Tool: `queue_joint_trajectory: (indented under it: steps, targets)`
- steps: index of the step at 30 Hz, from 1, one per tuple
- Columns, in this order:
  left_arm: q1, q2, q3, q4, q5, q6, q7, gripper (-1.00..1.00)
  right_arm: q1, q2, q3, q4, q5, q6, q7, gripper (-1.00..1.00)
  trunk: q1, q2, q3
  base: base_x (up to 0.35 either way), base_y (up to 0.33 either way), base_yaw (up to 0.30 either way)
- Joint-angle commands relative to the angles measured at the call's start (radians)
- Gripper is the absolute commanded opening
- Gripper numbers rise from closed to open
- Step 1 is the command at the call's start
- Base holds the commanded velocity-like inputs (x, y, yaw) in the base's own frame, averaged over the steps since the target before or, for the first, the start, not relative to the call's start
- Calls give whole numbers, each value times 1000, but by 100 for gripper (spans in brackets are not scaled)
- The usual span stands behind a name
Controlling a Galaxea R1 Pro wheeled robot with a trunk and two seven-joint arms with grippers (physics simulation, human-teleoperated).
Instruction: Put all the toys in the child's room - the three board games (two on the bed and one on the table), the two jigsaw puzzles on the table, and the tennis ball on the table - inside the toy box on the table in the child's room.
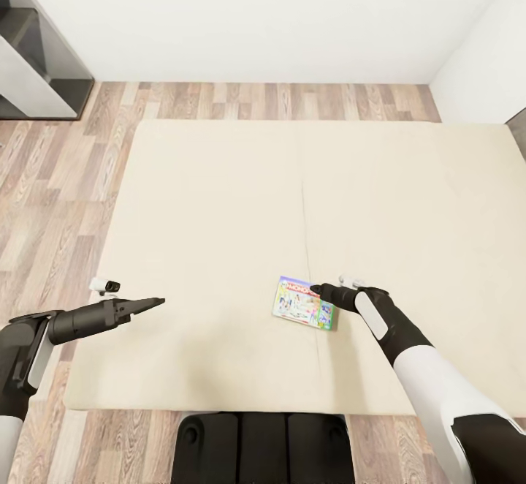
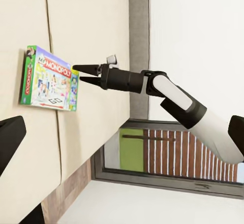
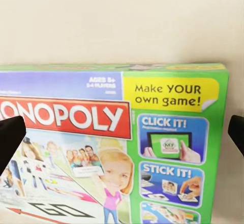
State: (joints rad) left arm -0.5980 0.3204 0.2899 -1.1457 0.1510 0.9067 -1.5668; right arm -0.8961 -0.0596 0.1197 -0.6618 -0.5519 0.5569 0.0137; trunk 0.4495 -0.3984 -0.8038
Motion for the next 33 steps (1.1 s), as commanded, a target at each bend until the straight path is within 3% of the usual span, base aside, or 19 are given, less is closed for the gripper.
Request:
queue_joint_trajectory:
  steps: [1,10,33]
  targets:
    - [0,0,-1,0,-1,11,-4,100,0,-1,3,-1,1,3,2,100,0,-2,-3,0,0,0]
    - [0,0,-1,0,-1,11,-4,100,0,-2,2,-1,1,3,3,100,0,-2,-15,0,0,0]
    - [0,0,-1,0,-1,11,-4,100,0,-2,2,-1,1,1,5,100,0,-2,-17,0,0,0]
